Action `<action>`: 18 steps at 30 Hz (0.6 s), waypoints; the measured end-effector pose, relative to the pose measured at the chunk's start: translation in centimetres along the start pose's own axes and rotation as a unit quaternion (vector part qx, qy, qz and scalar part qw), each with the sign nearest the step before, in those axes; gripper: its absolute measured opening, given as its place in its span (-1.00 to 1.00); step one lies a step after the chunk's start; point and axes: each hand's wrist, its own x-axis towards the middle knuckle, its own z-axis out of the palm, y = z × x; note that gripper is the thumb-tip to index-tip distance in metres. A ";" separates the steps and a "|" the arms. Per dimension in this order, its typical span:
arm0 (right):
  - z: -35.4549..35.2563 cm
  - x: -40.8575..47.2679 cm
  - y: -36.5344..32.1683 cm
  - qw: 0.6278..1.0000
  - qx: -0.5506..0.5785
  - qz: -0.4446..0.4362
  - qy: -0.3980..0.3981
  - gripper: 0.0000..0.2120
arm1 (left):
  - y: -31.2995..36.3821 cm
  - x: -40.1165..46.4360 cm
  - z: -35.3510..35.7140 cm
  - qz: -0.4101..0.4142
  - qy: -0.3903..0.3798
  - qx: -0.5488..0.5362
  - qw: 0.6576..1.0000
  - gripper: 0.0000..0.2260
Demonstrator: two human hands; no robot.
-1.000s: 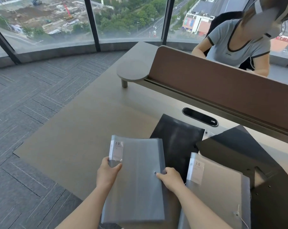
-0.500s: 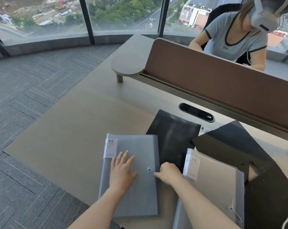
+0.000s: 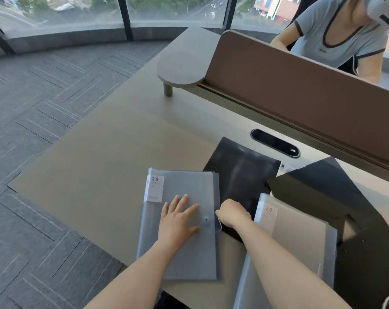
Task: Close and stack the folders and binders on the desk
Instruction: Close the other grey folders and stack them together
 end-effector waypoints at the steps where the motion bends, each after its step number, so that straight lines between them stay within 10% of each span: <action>1: 0.1 0.2 -0.3 1.000 0.004 0.001 0.010 -0.87 | 0.0 0.0 0.0 0.000 0.000 -0.001 1.000 -0.39; 18: 4.3 -1.6 -3.0 0.981 -0.073 -0.177 0.034 -0.77 | -0.7 -0.1 0.3 -0.002 0.003 -0.027 1.000 -0.48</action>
